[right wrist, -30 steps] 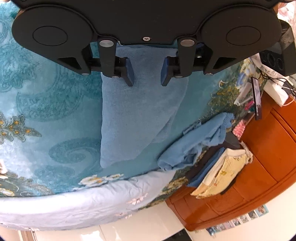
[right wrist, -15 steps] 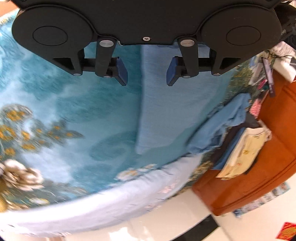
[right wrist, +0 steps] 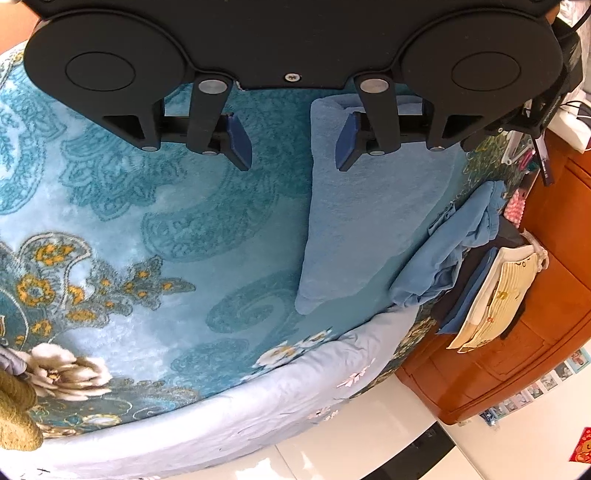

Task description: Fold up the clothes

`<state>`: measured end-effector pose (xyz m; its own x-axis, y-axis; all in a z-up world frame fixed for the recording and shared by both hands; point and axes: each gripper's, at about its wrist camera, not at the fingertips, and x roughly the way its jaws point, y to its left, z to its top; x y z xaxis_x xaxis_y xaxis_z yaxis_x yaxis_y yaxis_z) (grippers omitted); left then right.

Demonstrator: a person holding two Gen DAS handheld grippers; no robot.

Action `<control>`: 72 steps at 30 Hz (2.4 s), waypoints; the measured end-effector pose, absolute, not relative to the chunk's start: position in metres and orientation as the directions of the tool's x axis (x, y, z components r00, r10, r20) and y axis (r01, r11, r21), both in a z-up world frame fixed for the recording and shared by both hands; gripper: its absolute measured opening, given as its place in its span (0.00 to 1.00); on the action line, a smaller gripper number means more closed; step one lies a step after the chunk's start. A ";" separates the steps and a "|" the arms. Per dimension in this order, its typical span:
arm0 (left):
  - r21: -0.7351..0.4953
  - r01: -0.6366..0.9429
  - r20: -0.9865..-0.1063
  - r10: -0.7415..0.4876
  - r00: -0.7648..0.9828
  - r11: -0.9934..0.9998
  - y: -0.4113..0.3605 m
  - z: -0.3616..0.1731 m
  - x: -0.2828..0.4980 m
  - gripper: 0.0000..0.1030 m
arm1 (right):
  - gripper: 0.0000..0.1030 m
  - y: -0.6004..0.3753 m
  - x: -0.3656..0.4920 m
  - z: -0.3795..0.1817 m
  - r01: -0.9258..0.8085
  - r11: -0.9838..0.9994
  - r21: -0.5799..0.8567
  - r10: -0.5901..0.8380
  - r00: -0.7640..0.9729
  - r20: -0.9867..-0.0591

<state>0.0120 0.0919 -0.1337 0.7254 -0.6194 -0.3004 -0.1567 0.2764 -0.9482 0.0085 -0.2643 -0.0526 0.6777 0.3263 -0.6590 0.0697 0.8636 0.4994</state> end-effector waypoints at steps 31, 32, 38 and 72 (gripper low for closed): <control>-0.876 -0.090 -0.389 -0.584 0.713 0.474 0.078 -0.129 0.008 0.32 | 0.60 -0.273 0.054 -0.051 0.015 0.833 0.554 0.382 0.708 -0.594; -0.877 -0.090 -0.387 -0.585 0.713 0.471 0.078 -0.129 0.006 0.31 | 0.60 -0.275 0.061 -0.053 0.015 0.822 0.569 0.392 0.711 -0.584; -0.890 -0.094 -0.376 -0.601 0.705 0.447 0.084 -0.133 0.003 0.26 | 0.61 -0.282 0.112 -0.066 0.043 0.759 0.650 0.452 0.684 -0.573; -0.896 -0.069 -0.356 -0.617 0.701 0.439 0.078 -0.131 0.003 0.22 | 0.47 -0.252 0.209 -0.101 0.020 0.645 0.764 0.639 0.533 -0.554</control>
